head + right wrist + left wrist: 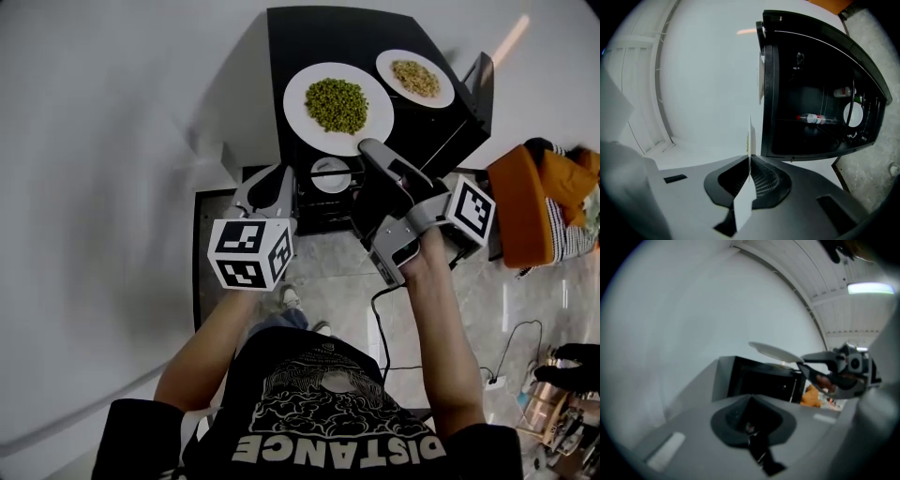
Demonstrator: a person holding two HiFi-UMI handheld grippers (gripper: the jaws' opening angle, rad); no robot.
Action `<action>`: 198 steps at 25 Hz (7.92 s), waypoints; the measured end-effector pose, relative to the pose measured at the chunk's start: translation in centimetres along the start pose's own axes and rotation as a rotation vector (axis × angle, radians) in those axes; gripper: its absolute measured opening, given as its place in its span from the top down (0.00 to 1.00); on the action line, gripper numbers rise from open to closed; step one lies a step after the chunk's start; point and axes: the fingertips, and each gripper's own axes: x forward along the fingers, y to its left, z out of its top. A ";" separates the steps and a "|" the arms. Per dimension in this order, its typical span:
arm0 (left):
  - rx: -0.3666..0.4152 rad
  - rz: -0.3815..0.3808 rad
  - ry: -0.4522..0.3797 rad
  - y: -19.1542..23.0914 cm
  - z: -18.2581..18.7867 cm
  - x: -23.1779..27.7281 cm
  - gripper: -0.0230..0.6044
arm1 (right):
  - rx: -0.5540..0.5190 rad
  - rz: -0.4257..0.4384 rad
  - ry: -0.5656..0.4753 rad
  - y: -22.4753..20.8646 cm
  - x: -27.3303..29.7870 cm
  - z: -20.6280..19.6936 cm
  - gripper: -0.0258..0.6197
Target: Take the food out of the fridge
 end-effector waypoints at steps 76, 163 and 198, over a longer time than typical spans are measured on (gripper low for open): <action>0.043 -0.119 0.085 -14.5 -5.2 -4.5 0.96 | -1.089 -0.438 0.144 -6.8 -11.6 -6.4 0.94; -0.039 -0.102 0.188 -5.5 -22.9 5.5 0.96 | 0.134 -0.322 -0.141 -38.5 -9.5 -1.2 0.94; 0.032 -0.073 0.124 -13.0 -9.1 -3.4 0.96 | 0.089 -0.241 -0.141 -14.4 -13.9 -4.4 0.94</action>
